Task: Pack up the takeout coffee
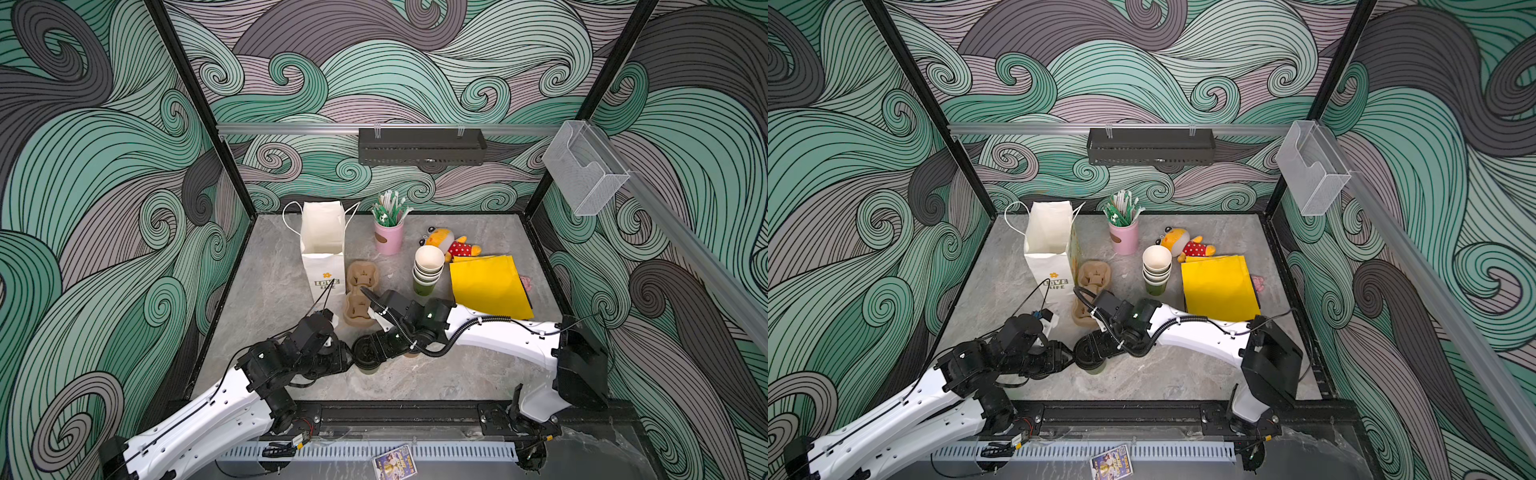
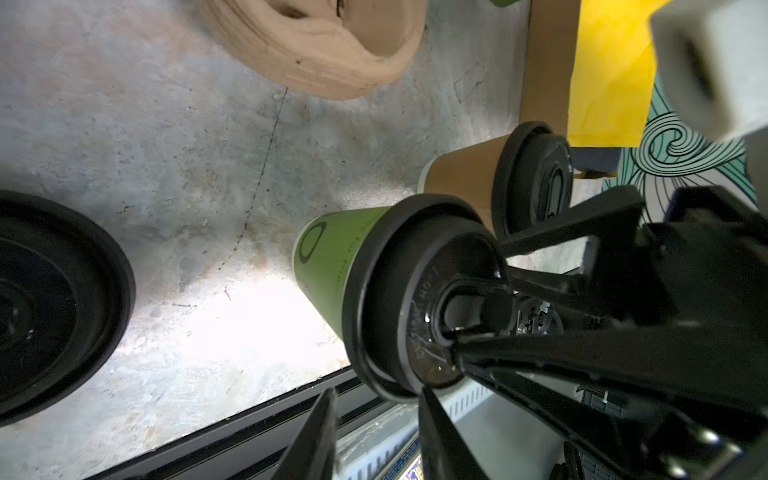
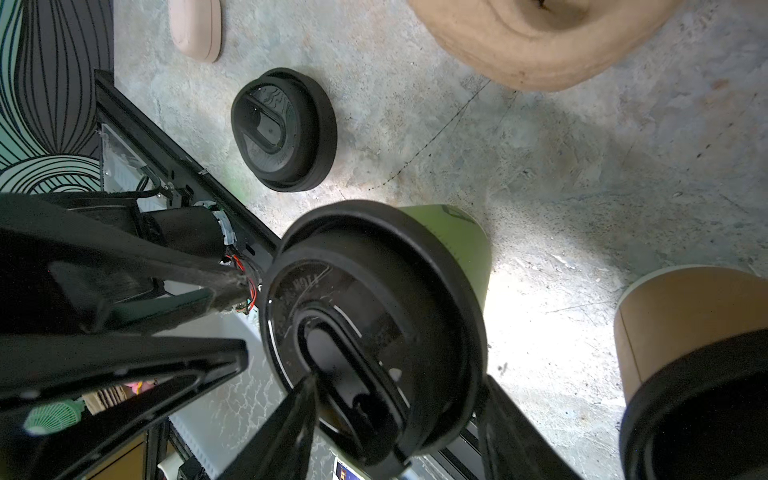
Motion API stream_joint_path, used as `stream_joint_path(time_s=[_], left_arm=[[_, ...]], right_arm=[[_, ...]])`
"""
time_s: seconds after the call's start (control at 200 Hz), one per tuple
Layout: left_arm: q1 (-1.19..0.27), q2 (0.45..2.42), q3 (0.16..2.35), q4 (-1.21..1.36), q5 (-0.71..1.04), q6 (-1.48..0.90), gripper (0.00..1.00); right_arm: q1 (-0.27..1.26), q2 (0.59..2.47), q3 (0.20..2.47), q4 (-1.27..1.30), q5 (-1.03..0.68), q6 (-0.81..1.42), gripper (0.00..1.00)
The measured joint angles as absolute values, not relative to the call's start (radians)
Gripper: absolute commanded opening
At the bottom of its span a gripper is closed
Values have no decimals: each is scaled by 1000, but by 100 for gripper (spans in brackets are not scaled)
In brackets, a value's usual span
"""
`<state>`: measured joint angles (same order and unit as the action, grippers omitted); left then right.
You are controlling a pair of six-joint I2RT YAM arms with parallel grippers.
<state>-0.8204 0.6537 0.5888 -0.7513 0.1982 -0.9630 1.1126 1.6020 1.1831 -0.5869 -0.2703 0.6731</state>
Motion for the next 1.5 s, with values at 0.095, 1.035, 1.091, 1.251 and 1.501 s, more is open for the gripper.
stream_joint_path(time_s=[0.095, 1.035, 1.091, 1.251, 1.501], left_arm=[[-820, 651, 589, -752, 191, -962, 38], [-820, 663, 847, -822, -142, -783, 53], [-820, 693, 868, -805, -158, -750, 53], [-820, 900, 1014, -765, -185, -655, 54], [-820, 1271, 1262, -767, -246, -551, 52]], right_arm=[[1113, 1602, 1184, -587, -269, 673, 63], [1144, 1036, 1061, -553, 75, 612, 73], [1127, 981, 1037, -591, 143, 629, 72], [1040, 900, 1000, -729, 239, 686, 70], [965, 925, 1002, -852, 248, 712, 69]])
